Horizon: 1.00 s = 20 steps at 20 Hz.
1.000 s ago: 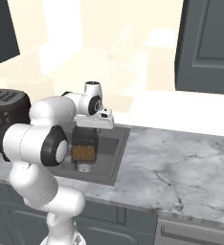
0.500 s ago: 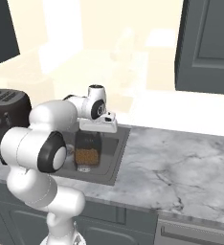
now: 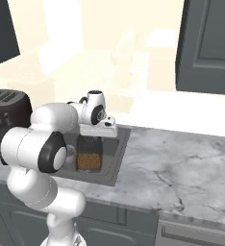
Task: Pick the jar and bowl and place them in the sink. Then turn on the water.
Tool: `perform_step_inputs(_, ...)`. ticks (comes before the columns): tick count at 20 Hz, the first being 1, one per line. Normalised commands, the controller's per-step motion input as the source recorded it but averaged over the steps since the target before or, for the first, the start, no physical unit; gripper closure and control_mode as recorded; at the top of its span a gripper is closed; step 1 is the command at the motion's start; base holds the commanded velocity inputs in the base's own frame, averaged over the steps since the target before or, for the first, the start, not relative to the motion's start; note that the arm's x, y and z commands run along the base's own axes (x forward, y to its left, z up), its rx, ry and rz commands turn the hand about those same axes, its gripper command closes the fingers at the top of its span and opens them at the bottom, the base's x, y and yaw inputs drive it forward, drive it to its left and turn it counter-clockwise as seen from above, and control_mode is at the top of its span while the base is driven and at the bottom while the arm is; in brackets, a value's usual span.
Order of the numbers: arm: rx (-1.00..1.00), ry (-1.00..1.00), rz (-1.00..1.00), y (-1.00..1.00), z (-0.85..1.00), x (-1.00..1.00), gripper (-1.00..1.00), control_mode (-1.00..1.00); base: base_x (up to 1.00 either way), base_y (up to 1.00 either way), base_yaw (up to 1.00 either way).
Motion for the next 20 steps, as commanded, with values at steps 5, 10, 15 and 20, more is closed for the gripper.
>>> perform_step_inputs(5,0.0,0.0,0.0,0.0,-0.18,0.0,1.0,-1.0,0.0,0.0,0.0)
perform_step_inputs(10,0.0,0.0,0.0,0.0,-0.1,0.0,1.0,-1.0,0.0,0.0,0.0)
perform_step_inputs(15,0.0,0.0,0.0,0.0,-0.12,0.0,1.0,-1.0,0.0,0.0,0.0)
perform_step_inputs(20,0.0,0.0,0.0,0.0,-0.12,0.0,1.0,-1.0,0.0,0.0,0.0)
